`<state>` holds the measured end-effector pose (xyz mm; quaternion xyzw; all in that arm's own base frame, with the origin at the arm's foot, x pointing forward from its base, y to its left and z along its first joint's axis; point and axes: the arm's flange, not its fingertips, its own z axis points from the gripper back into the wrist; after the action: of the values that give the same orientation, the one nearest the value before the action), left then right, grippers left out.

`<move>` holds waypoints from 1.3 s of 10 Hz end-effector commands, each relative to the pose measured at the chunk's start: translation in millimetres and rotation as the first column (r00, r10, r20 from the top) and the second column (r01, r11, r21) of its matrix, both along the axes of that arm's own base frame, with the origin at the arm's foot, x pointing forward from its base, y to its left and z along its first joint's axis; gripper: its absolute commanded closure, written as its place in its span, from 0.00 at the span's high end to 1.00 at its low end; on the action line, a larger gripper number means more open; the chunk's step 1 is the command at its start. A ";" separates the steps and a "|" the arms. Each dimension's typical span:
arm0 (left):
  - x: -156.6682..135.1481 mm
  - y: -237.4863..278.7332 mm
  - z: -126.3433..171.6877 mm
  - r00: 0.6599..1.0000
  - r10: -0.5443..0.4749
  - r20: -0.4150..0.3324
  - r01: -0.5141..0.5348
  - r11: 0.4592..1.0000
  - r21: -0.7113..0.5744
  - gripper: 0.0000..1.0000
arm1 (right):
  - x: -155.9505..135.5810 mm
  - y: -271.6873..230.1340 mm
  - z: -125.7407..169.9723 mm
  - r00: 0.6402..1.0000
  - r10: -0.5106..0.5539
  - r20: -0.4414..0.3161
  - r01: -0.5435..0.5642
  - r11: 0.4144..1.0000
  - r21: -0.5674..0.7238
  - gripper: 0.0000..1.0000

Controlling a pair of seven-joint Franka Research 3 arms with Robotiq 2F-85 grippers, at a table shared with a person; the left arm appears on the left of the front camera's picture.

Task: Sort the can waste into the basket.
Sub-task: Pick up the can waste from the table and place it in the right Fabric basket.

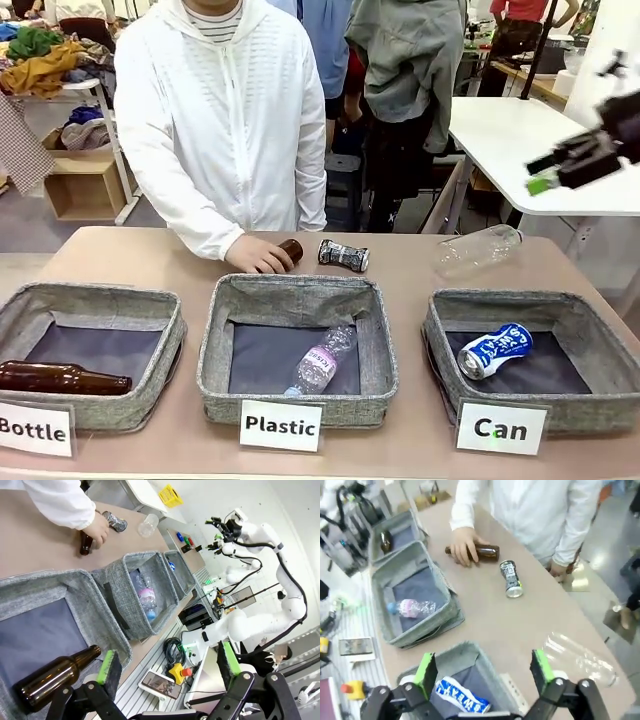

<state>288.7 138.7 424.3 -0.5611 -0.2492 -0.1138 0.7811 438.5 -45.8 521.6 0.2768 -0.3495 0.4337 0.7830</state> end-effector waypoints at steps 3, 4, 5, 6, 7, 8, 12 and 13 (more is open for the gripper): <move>-2.8 -0.2 0.7 1.000 -0.010 -0.003 0.010 1.000 -0.001 1.00 | -57.6 -45.4 -34.0 0.976 -0.217 -0.008 0.215 0.960 0.178 1.00; -2.8 -0.2 0.7 1.000 -0.010 -0.003 0.010 1.000 -0.001 1.00 | -65.5 -49.8 -42.6 0.967 -0.253 -0.010 0.250 0.946 0.208 1.00; -2.8 -0.2 0.7 1.000 -0.010 -0.003 0.010 1.000 -0.001 1.00 | -71.3 -50.9 -51.0 0.963 -0.270 -0.003 0.263 0.936 0.234 1.00; -2.8 -0.2 0.7 1.000 -0.010 -0.003 0.010 1.000 -0.001 1.00 | -72.6 -49.5 -55.7 0.961 -0.275 0.000 0.267 0.933 0.240 1.00; -2.8 -0.2 0.7 1.000 -0.010 -0.003 0.010 1.000 -0.001 1.00 | -69.2 -44.7 -54.9 0.958 -0.288 0.001 0.280 0.933 0.226 1.00; -2.8 -0.2 0.7 1.000 -0.010 -0.003 0.010 1.000 -0.001 1.00 | -64.4 -37.9 -50.4 0.960 -0.279 0.022 0.269 0.940 0.208 1.00; -2.8 -0.2 0.7 1.000 -0.010 -0.003 0.010 1.000 -0.001 1.00 | -25.1 34.1 -9.9 0.981 -0.179 0.079 0.179 0.984 0.003 1.00; 0.1 -0.1 -0.4 1.000 0.000 -0.001 0.000 1.000 0.000 1.00 | -6.8 64.4 -0.5 0.988 -0.132 0.082 0.138 0.988 -0.075 1.00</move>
<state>289.1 138.7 423.5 -0.5615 -0.2482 -0.1131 0.7813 408.4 0.3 515.0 0.2341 -0.4079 0.3861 0.7936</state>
